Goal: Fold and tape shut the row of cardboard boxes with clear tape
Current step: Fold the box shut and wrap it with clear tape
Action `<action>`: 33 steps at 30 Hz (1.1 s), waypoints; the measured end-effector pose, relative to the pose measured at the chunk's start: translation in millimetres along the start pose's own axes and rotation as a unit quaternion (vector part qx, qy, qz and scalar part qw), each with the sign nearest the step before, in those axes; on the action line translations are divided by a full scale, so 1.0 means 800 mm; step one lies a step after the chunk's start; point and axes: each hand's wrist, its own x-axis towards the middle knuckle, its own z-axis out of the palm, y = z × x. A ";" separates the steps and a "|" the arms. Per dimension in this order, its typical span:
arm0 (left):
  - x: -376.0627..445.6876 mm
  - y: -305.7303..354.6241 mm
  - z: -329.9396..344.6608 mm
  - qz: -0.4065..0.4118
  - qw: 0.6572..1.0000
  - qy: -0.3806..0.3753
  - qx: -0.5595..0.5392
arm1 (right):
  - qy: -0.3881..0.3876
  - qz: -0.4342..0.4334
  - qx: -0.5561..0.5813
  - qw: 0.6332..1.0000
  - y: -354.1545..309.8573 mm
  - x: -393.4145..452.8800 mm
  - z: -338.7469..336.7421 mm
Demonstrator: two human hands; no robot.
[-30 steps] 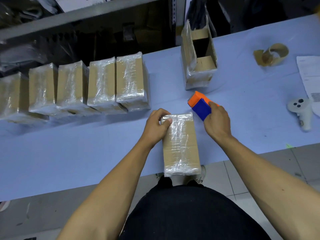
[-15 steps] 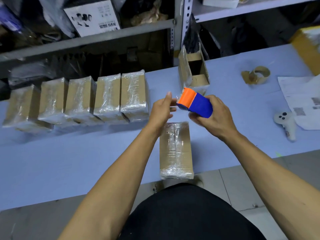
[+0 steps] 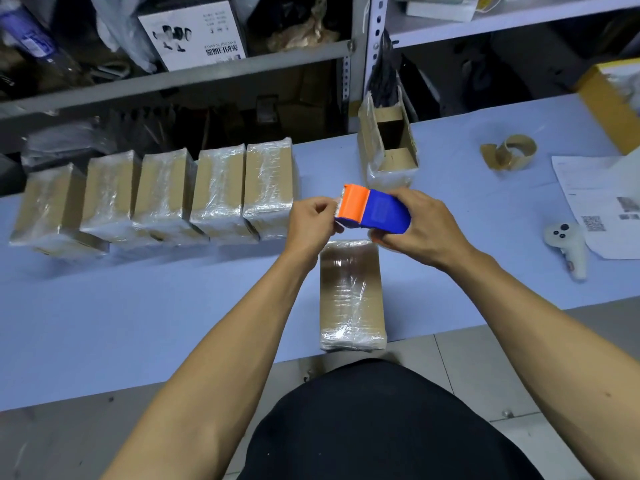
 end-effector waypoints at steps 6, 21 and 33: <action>0.004 -0.046 -0.040 -0.094 0.985 0.125 -0.080 | -0.062 0.025 -0.043 0.997 0.041 -0.019 -0.019; 0.006 -0.129 0.005 -0.177 0.978 0.103 0.047 | -0.115 0.109 -0.042 0.986 0.069 -0.037 0.007; 0.008 -0.091 0.028 -0.174 0.985 -0.005 0.020 | -0.116 0.110 -0.024 0.987 0.086 -0.043 0.014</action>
